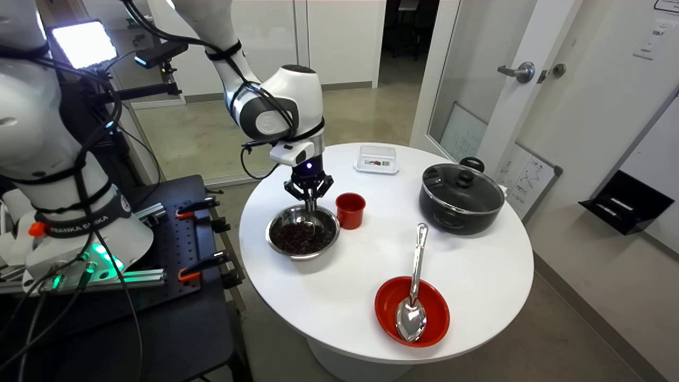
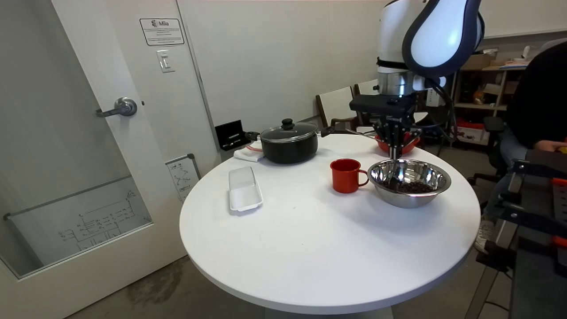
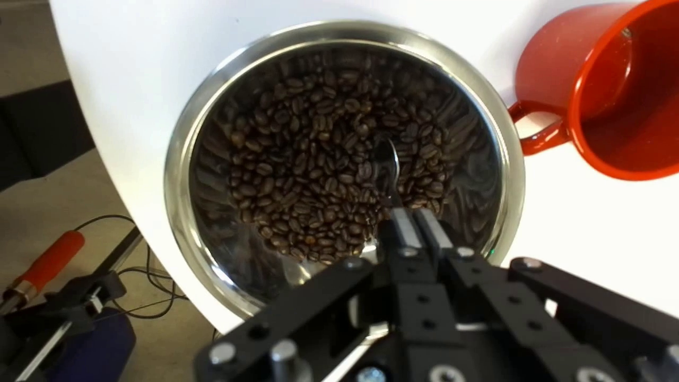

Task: Use the small spoon to stir the contents in the silver bowl, then put the spoon in the cup

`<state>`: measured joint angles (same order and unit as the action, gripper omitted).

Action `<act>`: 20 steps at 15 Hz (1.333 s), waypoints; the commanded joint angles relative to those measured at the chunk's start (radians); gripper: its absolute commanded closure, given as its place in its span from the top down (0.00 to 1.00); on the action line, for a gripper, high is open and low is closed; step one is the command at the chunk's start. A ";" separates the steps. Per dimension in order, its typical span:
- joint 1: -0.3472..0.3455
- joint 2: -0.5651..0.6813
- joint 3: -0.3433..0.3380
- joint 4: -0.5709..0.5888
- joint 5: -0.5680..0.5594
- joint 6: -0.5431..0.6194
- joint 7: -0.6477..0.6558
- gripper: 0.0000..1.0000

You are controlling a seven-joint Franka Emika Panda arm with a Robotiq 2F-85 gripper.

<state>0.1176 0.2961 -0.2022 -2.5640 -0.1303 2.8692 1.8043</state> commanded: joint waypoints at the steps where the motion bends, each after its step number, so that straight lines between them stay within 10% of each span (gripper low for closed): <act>1: -0.058 -0.023 0.071 0.003 0.090 -0.123 -0.165 0.01; 7: -0.024 -0.006 0.013 0.045 0.003 -0.274 -0.129 0.01; 15: 0.062 0.032 -0.123 0.055 -0.250 -0.105 0.188 0.01; 20: 0.037 0.021 -0.085 0.027 -0.181 -0.038 0.158 0.01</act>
<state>0.1642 0.3205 -0.3079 -2.5243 -0.3448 2.7947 1.9766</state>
